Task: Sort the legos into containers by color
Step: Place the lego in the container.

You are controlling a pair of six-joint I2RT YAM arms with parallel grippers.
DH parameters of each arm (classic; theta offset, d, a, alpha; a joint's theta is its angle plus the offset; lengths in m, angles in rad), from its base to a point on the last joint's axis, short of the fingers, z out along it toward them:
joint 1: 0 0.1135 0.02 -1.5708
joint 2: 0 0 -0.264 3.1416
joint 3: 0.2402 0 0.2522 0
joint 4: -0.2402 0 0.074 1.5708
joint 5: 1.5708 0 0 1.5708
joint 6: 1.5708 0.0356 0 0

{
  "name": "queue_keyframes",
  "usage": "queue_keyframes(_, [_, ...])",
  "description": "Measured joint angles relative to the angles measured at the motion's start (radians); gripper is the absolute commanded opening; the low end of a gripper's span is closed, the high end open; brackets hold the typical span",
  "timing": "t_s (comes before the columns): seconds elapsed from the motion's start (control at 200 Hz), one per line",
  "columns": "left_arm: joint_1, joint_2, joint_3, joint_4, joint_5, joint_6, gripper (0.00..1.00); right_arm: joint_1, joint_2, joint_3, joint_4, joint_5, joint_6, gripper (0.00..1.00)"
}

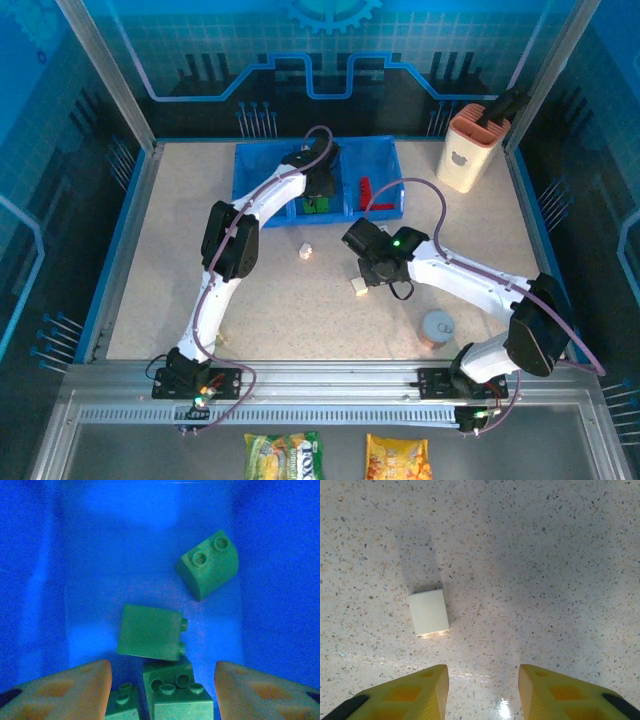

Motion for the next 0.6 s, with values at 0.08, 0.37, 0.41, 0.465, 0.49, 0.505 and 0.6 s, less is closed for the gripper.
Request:
queue_keyframes(0.08, [0.001, 0.000, 0.000, -0.002, 0.000, 0.000, 0.58, 0.000, 0.000, 0.000, 0.000, 0.000, 0.000, 0.43])
queue_keyframes(0.37, [0.001, -0.016, 0.000, -0.031, 0.023, 0.002, 0.57, 0.000, -0.001, -0.006, 0.000, 0.001, 0.000, 0.43])
queue_keyframes(0.41, [0.000, -0.026, 0.000, -0.040, 0.029, 0.005, 0.57, 0.000, -0.001, -0.007, 0.000, 0.001, 0.000, 0.43])
queue_keyframes(0.465, [0.000, -0.042, 0.000, -0.053, 0.039, 0.009, 0.57, 0.000, -0.001, -0.007, 0.001, 0.003, 0.000, 0.43])
queue_keyframes(0.49, [0.000, -0.051, 0.000, -0.059, 0.044, 0.011, 0.57, 0.000, -0.001, -0.007, 0.001, 0.003, 0.000, 0.43])
queue_keyframes(0.505, [0.000, -0.056, 0.000, -0.063, 0.047, 0.014, 0.57, 0.000, -0.001, -0.007, 0.001, 0.003, 0.000, 0.43])
queue_keyframes(0.6, [-0.002, -0.095, -0.002, -0.084, 0.069, 0.031, 0.56, 0.000, -0.001, -0.007, 0.001, 0.003, 0.000, 0.43])
